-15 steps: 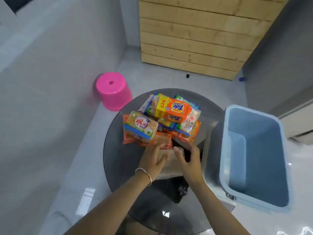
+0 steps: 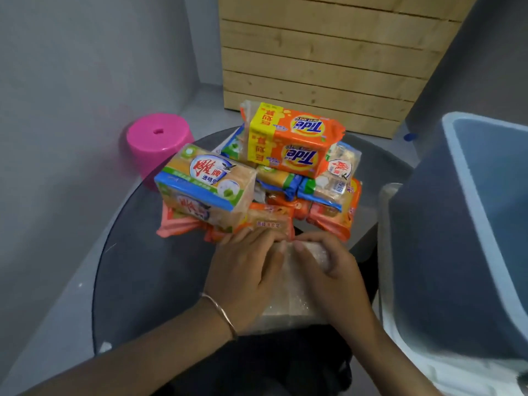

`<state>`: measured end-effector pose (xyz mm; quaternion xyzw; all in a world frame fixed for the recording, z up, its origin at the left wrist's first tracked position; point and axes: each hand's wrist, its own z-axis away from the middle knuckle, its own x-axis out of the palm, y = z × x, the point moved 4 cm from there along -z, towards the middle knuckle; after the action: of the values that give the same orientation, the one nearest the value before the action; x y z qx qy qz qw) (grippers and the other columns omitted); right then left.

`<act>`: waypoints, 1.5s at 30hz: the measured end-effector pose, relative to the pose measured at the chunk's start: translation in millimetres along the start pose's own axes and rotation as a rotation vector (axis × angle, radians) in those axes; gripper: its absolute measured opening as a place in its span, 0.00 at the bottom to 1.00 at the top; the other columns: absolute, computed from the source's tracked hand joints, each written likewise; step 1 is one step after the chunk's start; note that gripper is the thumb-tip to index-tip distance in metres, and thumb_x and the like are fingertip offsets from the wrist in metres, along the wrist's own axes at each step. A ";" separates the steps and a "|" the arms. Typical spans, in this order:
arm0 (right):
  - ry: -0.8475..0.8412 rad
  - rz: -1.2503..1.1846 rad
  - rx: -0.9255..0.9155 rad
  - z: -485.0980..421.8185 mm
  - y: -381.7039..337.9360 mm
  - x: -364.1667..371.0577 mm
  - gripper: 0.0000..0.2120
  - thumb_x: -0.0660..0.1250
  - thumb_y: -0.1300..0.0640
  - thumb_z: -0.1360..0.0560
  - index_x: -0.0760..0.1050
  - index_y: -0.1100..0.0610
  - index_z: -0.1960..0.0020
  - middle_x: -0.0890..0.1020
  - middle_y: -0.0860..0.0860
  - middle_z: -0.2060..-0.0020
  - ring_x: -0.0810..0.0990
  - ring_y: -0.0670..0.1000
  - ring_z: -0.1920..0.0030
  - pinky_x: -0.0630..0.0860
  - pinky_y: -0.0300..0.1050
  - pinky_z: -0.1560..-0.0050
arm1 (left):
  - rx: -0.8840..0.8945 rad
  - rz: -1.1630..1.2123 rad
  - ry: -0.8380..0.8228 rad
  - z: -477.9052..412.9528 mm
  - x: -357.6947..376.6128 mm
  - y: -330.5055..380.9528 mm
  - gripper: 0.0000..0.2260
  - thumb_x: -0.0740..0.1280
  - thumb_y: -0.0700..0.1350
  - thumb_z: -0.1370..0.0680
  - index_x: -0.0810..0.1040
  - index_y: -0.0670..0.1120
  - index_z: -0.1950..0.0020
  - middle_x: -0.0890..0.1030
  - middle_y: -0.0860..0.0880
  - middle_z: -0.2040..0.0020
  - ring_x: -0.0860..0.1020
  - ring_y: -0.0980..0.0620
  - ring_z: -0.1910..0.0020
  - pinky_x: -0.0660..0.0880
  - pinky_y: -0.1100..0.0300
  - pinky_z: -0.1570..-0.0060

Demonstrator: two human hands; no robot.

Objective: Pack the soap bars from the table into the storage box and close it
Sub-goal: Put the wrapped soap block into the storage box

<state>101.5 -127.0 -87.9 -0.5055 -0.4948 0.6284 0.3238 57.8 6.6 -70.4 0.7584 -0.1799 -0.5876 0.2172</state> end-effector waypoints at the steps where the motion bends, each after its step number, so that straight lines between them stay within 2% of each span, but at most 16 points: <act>1: 0.002 -0.011 0.002 -1.4 1.4 0.4 0.03 0.68 0.53 0.25 0.79 0.48 0.53 0.81 0.47 0.52 0.80 0.44 0.51 0.77 0.40 0.50 | 0.017 -0.002 0.004 -1.0 0.4 -1.3 0.15 0.51 0.55 0.23 0.76 0.53 0.49 0.80 0.58 0.54 0.76 0.56 0.54 0.69 0.58 0.54; 5: 0.029 0.012 -0.047 -3.5 3.0 1.2 0.03 0.69 0.55 0.26 0.79 0.53 0.54 0.83 0.46 0.55 0.79 0.41 0.52 0.71 0.26 0.54 | 0.052 -0.015 0.014 -0.6 1.3 -3.1 0.16 0.50 0.57 0.24 0.75 0.54 0.49 0.79 0.58 0.54 0.74 0.57 0.53 0.66 0.61 0.53; 10: 0.059 0.013 -0.063 -2.4 0.9 2.1 0.04 0.68 0.54 0.25 0.79 0.54 0.55 0.81 0.42 0.60 0.77 0.32 0.58 0.69 0.22 0.58 | 0.057 -0.066 -0.016 -3.3 5.3 -3.6 0.18 0.49 0.59 0.25 0.75 0.55 0.47 0.80 0.58 0.49 0.74 0.55 0.48 0.62 0.60 0.51; 13: 0.082 0.023 -0.051 3.9 -1.4 0.3 0.06 0.68 0.53 0.25 0.78 0.56 0.54 0.81 0.44 0.58 0.77 0.34 0.58 0.69 0.23 0.58 | 0.072 -0.053 -0.042 -3.5 4.6 -2.0 0.17 0.52 0.57 0.24 0.76 0.54 0.45 0.80 0.58 0.45 0.74 0.54 0.44 0.62 0.61 0.48; 17: 0.089 0.042 0.016 21.3 1.7 -3.2 0.10 0.67 0.49 0.25 0.78 0.55 0.51 0.81 0.48 0.51 0.78 0.44 0.49 0.70 0.32 0.54 | 0.071 0.125 -0.117 3.6 -2.0 5.0 0.20 0.54 0.61 0.25 0.74 0.52 0.41 0.79 0.55 0.43 0.75 0.56 0.41 0.69 0.57 0.40; 19: -0.016 0.112 0.009 28.3 -0.9 -10.7 0.14 0.67 0.44 0.27 0.77 0.51 0.47 0.79 0.47 0.46 0.77 0.44 0.44 0.70 0.33 0.49 | 0.081 0.211 -0.263 10.1 -9.5 5.1 0.29 0.58 0.67 0.30 0.69 0.52 0.34 0.75 0.55 0.36 0.72 0.58 0.37 0.69 0.55 0.35; 20: -0.115 0.162 -0.007 32.2 -4.8 -15.5 0.20 0.68 0.41 0.29 0.75 0.49 0.42 0.76 0.45 0.41 0.75 0.43 0.40 0.69 0.35 0.44 | 0.093 0.173 -0.349 14.4 -15.5 4.3 0.35 0.62 0.68 0.33 0.65 0.52 0.31 0.70 0.55 0.32 0.69 0.58 0.33 0.67 0.55 0.32; 22: -0.355 0.323 -0.056 39.7 -13.8 -25.2 0.37 0.72 0.39 0.34 0.64 0.47 0.29 0.65 0.43 0.32 0.66 0.42 0.32 0.64 0.39 0.32 | 0.111 -0.011 -0.499 23.0 -30.6 1.8 0.46 0.70 0.66 0.37 0.55 0.53 0.26 0.61 0.55 0.26 0.61 0.56 0.28 0.59 0.56 0.27; 24: -0.542 0.543 -0.142 44.9 -21.4 -28.0 0.48 0.74 0.40 0.35 0.52 0.45 0.24 0.56 0.41 0.28 0.56 0.42 0.28 0.57 0.43 0.27 | 0.125 -0.180 -0.563 29.0 -42.0 -1.1 0.50 0.74 0.63 0.38 0.50 0.52 0.24 0.56 0.53 0.25 0.56 0.52 0.26 0.56 0.56 0.27; 27: -0.562 0.705 -0.242 42.3 -25.5 -27.7 0.47 0.74 0.40 0.35 0.52 0.44 0.24 0.59 0.44 0.27 0.56 0.47 0.27 0.56 0.46 0.26 | 0.155 -0.263 -0.536 30.6 -46.3 -1.1 0.48 0.75 0.62 0.39 0.54 0.52 0.26 0.59 0.51 0.27 0.58 0.50 0.28 0.58 0.54 0.29; 32: -0.546 0.652 -0.200 37.0 -26.8 -28.8 0.43 0.74 0.37 0.36 0.61 0.43 0.26 0.67 0.44 0.30 0.65 0.46 0.30 0.65 0.50 0.28 | 0.126 -0.218 -0.525 29.2 -41.1 0.5 0.45 0.74 0.62 0.37 0.57 0.52 0.26 0.62 0.52 0.27 0.60 0.50 0.28 0.61 0.53 0.28; 33: -0.550 0.646 -0.196 36.6 -27.2 -28.7 0.43 0.74 0.38 0.36 0.60 0.44 0.26 0.65 0.45 0.28 0.64 0.47 0.29 0.63 0.51 0.27 | 0.116 -0.189 -0.513 29.1 -40.6 -0.3 0.46 0.74 0.62 0.37 0.56 0.53 0.26 0.61 0.53 0.26 0.59 0.51 0.28 0.61 0.52 0.28; 36: -0.540 0.609 -0.133 38.6 -23.4 -33.7 0.51 0.76 0.42 0.35 0.48 0.47 0.22 0.50 0.44 0.23 0.51 0.47 0.23 0.55 0.51 0.24 | 0.066 -0.131 -0.480 29.3 -41.7 -8.3 0.49 0.74 0.64 0.40 0.52 0.55 0.25 0.57 0.54 0.25 0.54 0.50 0.26 0.59 0.48 0.27; 38: -0.532 0.497 -0.102 43.2 -18.0 -40.8 0.55 0.77 0.43 0.37 0.45 0.45 0.22 0.47 0.41 0.23 0.50 0.45 0.23 0.54 0.51 0.23 | 0.035 -0.113 -0.447 32.2 -46.9 -16.0 0.52 0.74 0.65 0.41 0.50 0.56 0.25 0.53 0.54 0.24 0.51 0.49 0.25 0.58 0.46 0.27; 42: -0.529 0.467 -0.068 49.0 -4.3 -47.6 0.52 0.77 0.44 0.36 0.49 0.45 0.23 0.53 0.43 0.23 0.54 0.46 0.24 0.56 0.49 0.24 | -0.001 -0.155 -0.510 39.3 -49.2 -30.1 0.53 0.75 0.63 0.41 0.49 0.54 0.25 0.55 0.51 0.25 0.56 0.49 0.26 0.59 0.49 0.27; 45: -0.505 0.453 -0.064 47.2 -8.2 -44.6 0.48 0.76 0.46 0.35 0.52 0.47 0.23 0.59 0.44 0.25 0.59 0.45 0.26 0.60 0.47 0.25 | -0.004 -0.087 -0.512 40.6 -44.1 -28.2 0.53 0.74 0.65 0.41 0.51 0.51 0.24 0.57 0.52 0.23 0.59 0.52 0.25 0.60 0.54 0.26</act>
<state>68.1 -178.9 -66.1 -0.4409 -0.4540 0.7738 0.0271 8.1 48.8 -58.5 0.5916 -0.1952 -0.7695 0.1405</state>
